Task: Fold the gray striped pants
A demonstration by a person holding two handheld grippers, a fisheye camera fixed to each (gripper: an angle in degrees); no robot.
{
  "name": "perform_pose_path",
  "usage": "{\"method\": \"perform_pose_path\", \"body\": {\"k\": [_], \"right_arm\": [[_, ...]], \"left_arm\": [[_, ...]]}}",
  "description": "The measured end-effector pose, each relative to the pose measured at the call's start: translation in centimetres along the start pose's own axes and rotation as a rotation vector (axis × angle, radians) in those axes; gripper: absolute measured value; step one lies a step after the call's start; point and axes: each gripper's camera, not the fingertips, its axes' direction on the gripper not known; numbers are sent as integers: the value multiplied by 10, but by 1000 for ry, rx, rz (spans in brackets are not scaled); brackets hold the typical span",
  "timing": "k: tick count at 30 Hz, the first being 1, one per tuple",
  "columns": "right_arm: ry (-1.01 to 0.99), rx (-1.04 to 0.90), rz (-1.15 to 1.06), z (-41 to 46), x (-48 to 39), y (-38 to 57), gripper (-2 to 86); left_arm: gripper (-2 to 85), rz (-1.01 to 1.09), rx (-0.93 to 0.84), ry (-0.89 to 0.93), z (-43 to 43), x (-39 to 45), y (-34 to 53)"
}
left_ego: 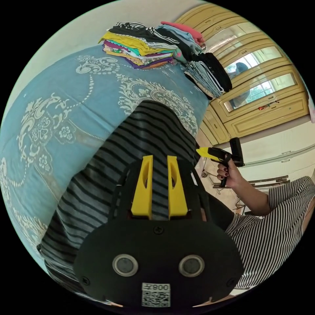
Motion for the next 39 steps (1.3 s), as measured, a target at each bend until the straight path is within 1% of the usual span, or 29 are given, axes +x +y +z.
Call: {"method": "perform_pose_path", "body": {"k": [2, 5, 7, 11, 13, 16, 21, 23, 26, 31, 33, 35, 37, 39], "right_arm": [[4, 7, 22, -7, 12, -4, 79], [-18, 23, 38, -15, 24, -6, 80], [-44, 14, 44, -16, 30, -7, 80], [-25, -16, 42, -16, 41, -11, 71], [-24, -39, 42, -13, 46, -13, 63], [-20, -48, 27, -15, 51, -13, 45], [-74, -25, -28, -35, 51, -6, 30], [-98, -16, -78, -49, 45, 2, 28], [-104, 3, -124, -68, 40, 15, 27], [-96, 52, -107, -89, 54, 32, 27], [-78, 38, -86, -87, 63, 35, 26], [-43, 32, -58, -81, 75, 38, 26], [-26, 34, -31, -76, 85, 39, 26], [-19, 26, -7, -72, 94, 39, 26]], "left_arm": [[70, -9, -19, -36, 11, -5, -62], [73, -27, -69, -98, 31, -10, -128], [74, -32, -111, -126, 46, -12, -160], [67, -35, -197, -195, 80, -8, -213], [57, -9, -198, -214, 81, 0, -226], [25, 32, -186, -196, 77, 15, -240], [7, 45, -77, -155, 48, 43, -256], [3, 88, -25, -161, 28, 66, -266], [1, 165, 2, -183, 14, 101, -282], [-1, 233, 4, -208, 25, 139, -316], [-1, 218, -21, -197, 39, 142, -331], [-1, 219, -104, -279, 68, 144, -343], [0, 214, -144, -301, 84, 144, -346], [0, 192, -115, -289, 88, 143, -345]]}}
